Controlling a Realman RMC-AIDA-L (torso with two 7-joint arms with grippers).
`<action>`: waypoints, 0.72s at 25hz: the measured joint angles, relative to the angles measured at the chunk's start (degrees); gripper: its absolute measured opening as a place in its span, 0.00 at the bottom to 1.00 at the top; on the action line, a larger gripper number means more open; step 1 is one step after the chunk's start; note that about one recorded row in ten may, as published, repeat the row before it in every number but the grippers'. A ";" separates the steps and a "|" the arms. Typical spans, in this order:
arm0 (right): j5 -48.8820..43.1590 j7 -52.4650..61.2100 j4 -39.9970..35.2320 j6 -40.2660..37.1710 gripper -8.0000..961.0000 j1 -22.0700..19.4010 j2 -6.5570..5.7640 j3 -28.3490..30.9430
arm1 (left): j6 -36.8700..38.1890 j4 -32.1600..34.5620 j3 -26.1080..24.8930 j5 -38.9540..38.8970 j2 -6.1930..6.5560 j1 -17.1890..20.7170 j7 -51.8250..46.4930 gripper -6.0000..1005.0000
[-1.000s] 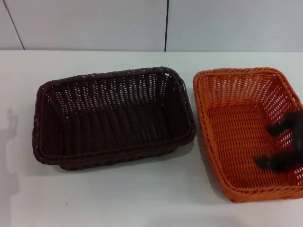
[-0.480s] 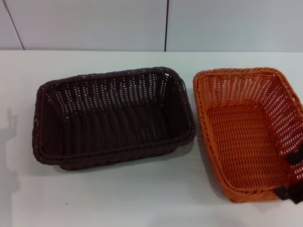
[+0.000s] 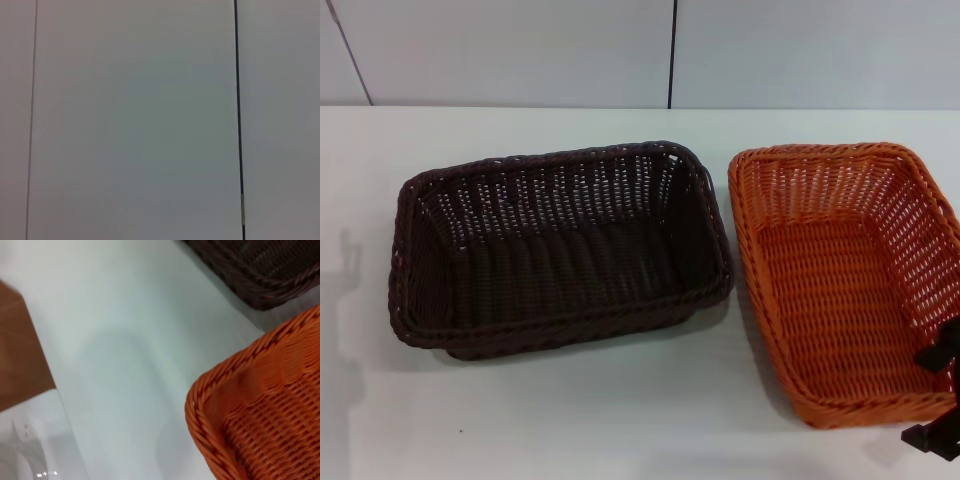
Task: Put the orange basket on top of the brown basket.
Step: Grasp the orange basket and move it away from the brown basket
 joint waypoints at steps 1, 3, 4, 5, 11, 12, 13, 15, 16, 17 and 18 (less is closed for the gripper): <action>-1.38 -0.70 1.02 0.85 0.85 0.23 0.14 -1.38 | -0.32 -0.09 0.10 -0.18 -0.01 -0.04 -0.01 0.80; -1.95 -0.84 1.79 1.36 0.84 0.36 0.19 -2.31 | -0.56 -0.15 0.28 -0.24 -0.02 -0.04 -0.02 0.80; -2.48 -0.92 2.47 1.91 0.84 0.48 0.20 -3.13 | -0.56 -0.15 0.28 -0.24 -0.02 -0.04 -0.02 0.80; -3.14 -1.00 3.20 2.56 0.84 0.60 0.20 -3.95 | -0.56 -0.15 0.28 -0.24 -0.02 -0.04 -0.02 0.80; -6.08 -1.75 8.05 7.63 0.84 0.76 0.43 -7.77 | -1.00 -0.17 0.73 -0.32 -0.03 0.04 -0.05 0.80; -6.08 -1.75 8.05 7.63 0.84 0.76 0.43 -7.77 | -1.00 -0.17 0.73 -0.32 -0.03 0.04 -0.05 0.80; -6.08 -1.81 8.73 8.27 0.84 0.76 0.48 -8.18 | -1.01 -0.16 0.74 -0.34 -0.04 0.08 -0.08 0.80; -6.16 -1.88 10.21 9.65 0.84 0.75 0.56 -8.88 | -1.01 -0.14 0.76 -0.34 -0.04 0.01 -0.13 0.80; -6.16 -1.86 11.62 10.58 0.84 0.75 0.63 -9.65 | -1.01 -0.12 0.78 -0.34 -0.03 -0.02 -0.14 0.80; -6.16 -1.86 11.62 10.58 0.83 0.75 0.63 -9.65 | -1.01 -0.12 0.78 -0.34 -0.03 -0.02 -0.14 0.80; -6.16 -1.85 11.93 11.12 0.83 0.67 0.67 -10.12 | -1.01 0.02 0.80 -0.33 -0.01 -0.03 -0.14 0.80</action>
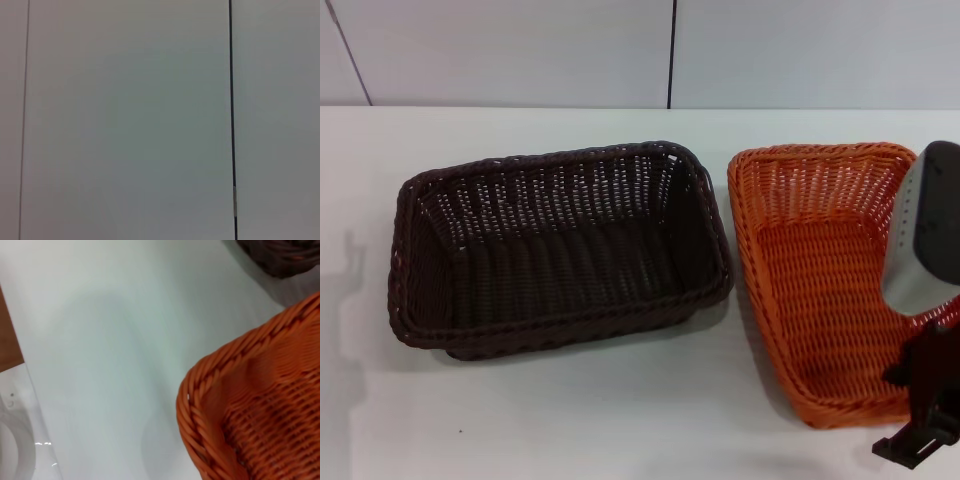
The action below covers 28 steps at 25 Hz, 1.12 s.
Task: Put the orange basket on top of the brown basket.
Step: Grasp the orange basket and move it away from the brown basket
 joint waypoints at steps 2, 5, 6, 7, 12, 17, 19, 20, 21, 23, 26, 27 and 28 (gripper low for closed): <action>-0.32 0.21 0.05 1.06 0.83 -0.23 0.04 -1.21 | 0.00 0.16 -0.05 0.00 0.05 0.00 0.00 0.80; -1.86 1.11 0.58 1.73 0.83 0.04 0.05 -2.37 | 0.01 0.36 -0.34 0.00 0.12 0.05 0.00 0.80; -2.16 1.33 1.04 1.81 0.83 0.35 0.05 -2.44 | 0.01 0.42 -0.37 0.00 0.17 0.06 0.00 0.80; -2.39 1.53 1.43 1.90 0.83 0.63 0.05 -2.49 | 0.01 0.42 -0.37 0.00 0.17 0.06 0.00 0.80; -4.25 3.58 2.28 2.83 0.63 1.58 0.05 -4.04 | 0.05 1.21 -0.51 0.01 0.34 -0.33 -0.01 0.80; -5.21 5.54 2.12 3.94 0.43 1.67 0.11 -5.69 | 0.04 1.97 -0.53 0.01 0.33 -0.84 -0.01 0.80; -5.22 6.66 1.04 4.34 0.38 1.66 0.13 -5.95 | 0.04 2.06 -0.53 0.02 0.33 -0.86 -0.01 0.80; -5.23 7.19 0.27 4.59 0.36 1.54 0.14 -6.09 | 0.15 2.32 -0.52 0.08 0.34 -0.96 -0.01 0.80; -5.24 7.84 -0.84 5.04 0.34 1.37 0.14 -6.26 | 0.20 2.38 -0.53 0.11 0.36 -1.01 -0.01 0.80; -5.29 8.97 -2.87 5.59 0.30 1.08 0.18 -6.71 | 0.30 2.46 -0.53 0.22 0.37 -1.12 -0.01 0.80; -6.26 11.97 -6.71 6.43 0.25 1.00 0.22 -7.35 | 0.36 2.55 -0.52 0.42 0.39 -1.28 -0.01 0.80; -6.72 13.09 -8.03 6.67 0.24 1.00 0.22 -7.39 | 0.38 2.67 -0.53 0.43 0.40 -1.35 -0.01 0.80; -7.17 14.27 -9.48 6.82 0.23 1.03 0.22 -7.42 | 0.41 2.98 -0.53 0.45 0.41 -1.52 -0.01 0.80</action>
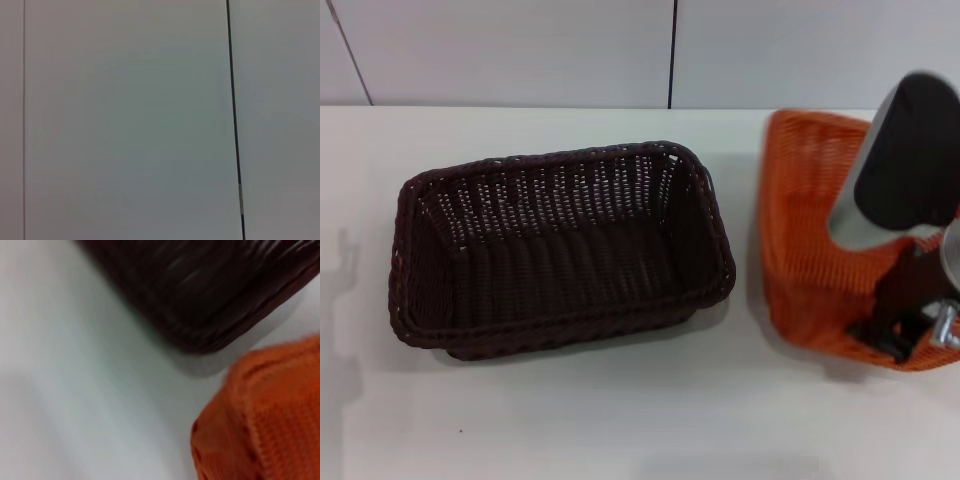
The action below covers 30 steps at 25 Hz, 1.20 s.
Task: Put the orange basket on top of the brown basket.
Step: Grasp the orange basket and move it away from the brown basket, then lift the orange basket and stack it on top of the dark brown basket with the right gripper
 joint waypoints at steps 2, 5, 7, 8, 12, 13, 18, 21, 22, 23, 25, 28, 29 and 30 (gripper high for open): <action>-1.07 1.88 -3.10 0.13 0.21 0.16 -0.01 0.07 | 0.03 0.58 0.00 0.01 0.01 -0.35 0.00 0.80; -2.83 3.68 -7.16 -0.11 0.19 0.51 -0.11 0.03 | 0.04 1.37 0.00 0.00 0.01 -0.74 0.00 0.80; -4.03 4.42 -9.44 -0.16 0.18 0.72 -0.16 -0.02 | 0.06 2.08 0.00 0.01 0.01 -0.90 -0.93 0.80; -4.61 4.51 -10.39 -0.08 0.18 0.89 -0.16 -0.03 | 0.09 2.29 0.00 0.03 0.01 -0.95 -1.48 0.80; -6.15 4.15 -12.14 0.58 0.17 2.70 -0.17 -0.44 | 0.18 3.82 0.00 0.06 0.07 -1.50 -3.81 0.80; -6.44 3.43 -12.25 1.22 0.17 3.33 -0.21 -0.91 | 0.22 4.32 0.00 0.08 0.08 -1.74 -4.17 0.80; -8.52 -8.49 -12.35 7.24 0.17 4.65 -0.25 -6.77 | 0.31 5.15 0.09 0.10 0.08 -2.11 -4.36 0.80; -9.46 -19.60 -12.42 11.71 0.17 4.05 -0.17 -10.83 | 0.32 5.19 0.28 0.03 -0.06 -1.94 -4.37 0.80; -9.72 -22.86 -12.46 13.16 0.17 3.91 -0.17 -11.88 | 0.32 5.10 0.40 -0.01 -0.12 -1.82 -4.38 0.80; -9.73 -25.78 -12.50 14.07 0.17 3.96 -0.39 -12.51 | 0.32 5.01 0.52 -0.02 -0.16 -1.71 -4.38 0.80; -9.71 -30.91 -12.52 15.35 0.17 4.45 -1.45 -13.93 | 0.32 4.76 0.75 -0.03 -0.23 -1.46 -4.39 0.80; -9.63 -39.60 -12.27 18.24 0.17 3.65 -2.96 -15.66 | 0.32 4.39 1.59 -0.31 -0.37 -1.26 -4.39 0.80; -9.56 -42.97 -12.18 19.71 0.17 2.75 -3.04 -15.93 | 0.34 4.23 1.89 -0.34 -0.38 -1.22 -4.43 0.80; -9.46 -45.72 -12.10 20.96 0.17 2.02 -3.06 -16.19 | 0.35 4.08 2.08 -0.34 -0.39 -1.15 -4.50 0.80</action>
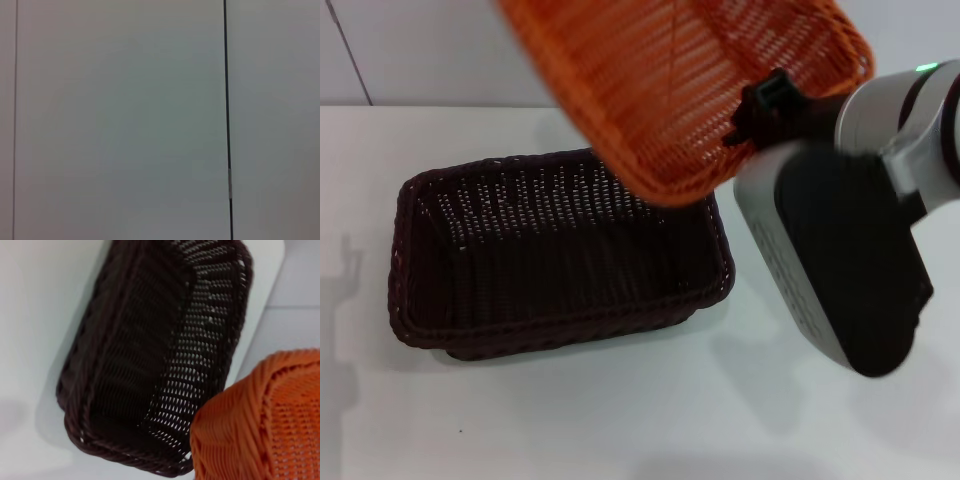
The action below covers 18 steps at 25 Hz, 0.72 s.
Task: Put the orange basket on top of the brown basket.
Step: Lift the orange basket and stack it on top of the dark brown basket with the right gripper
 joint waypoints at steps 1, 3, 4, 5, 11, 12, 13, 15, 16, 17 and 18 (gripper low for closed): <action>0.12 -3.51 0.00 1.09 0.17 -0.92 0.00 -0.24 | 0.04 -0.27 0.10 -0.02 0.00 0.16 -0.22 0.80; 0.27 -11.76 -0.08 3.42 0.17 -3.89 0.62 -0.59 | 0.11 -0.80 0.18 -0.06 -0.01 0.50 -0.82 0.80; 0.28 -16.14 0.09 5.04 0.17 -5.63 1.39 -0.56 | 0.13 -0.90 0.15 -0.06 -0.02 0.58 -1.15 0.80; 0.27 -20.37 0.45 6.79 0.17 -7.55 2.09 -0.50 | 0.14 -0.92 0.13 -0.08 -0.03 0.61 -1.54 0.80; 0.47 -31.55 4.45 15.80 0.18 -12.38 2.44 -2.14 | 0.23 -1.36 0.13 -0.10 -0.05 0.97 -3.68 0.80; 0.48 -31.77 5.08 15.97 0.18 -12.30 2.42 -2.06 | 0.23 -1.38 0.13 -0.10 -0.05 0.98 -3.71 0.80; 0.51 -32.09 5.72 16.24 0.19 -12.25 2.38 -1.90 | 0.23 -1.38 0.13 -0.10 -0.05 0.98 -3.71 0.80; 0.70 -33.26 7.05 16.76 0.20 -12.27 2.34 -1.82 | 0.23 -1.39 0.07 -0.10 -0.05 0.93 -3.71 0.80; 0.75 -33.65 7.60 16.93 0.20 -12.28 2.29 -1.86 | 0.23 -1.40 0.00 -0.10 -0.05 0.88 -3.71 0.80; 0.78 -33.72 7.92 17.03 0.21 -12.31 2.25 -1.97 | 0.23 -1.41 -0.03 -0.10 -0.05 0.84 -3.70 0.80; 0.85 -33.83 8.09 17.13 0.21 -12.39 2.18 -2.09 | 0.25 -1.42 -0.09 -0.10 -0.04 0.77 -3.69 0.80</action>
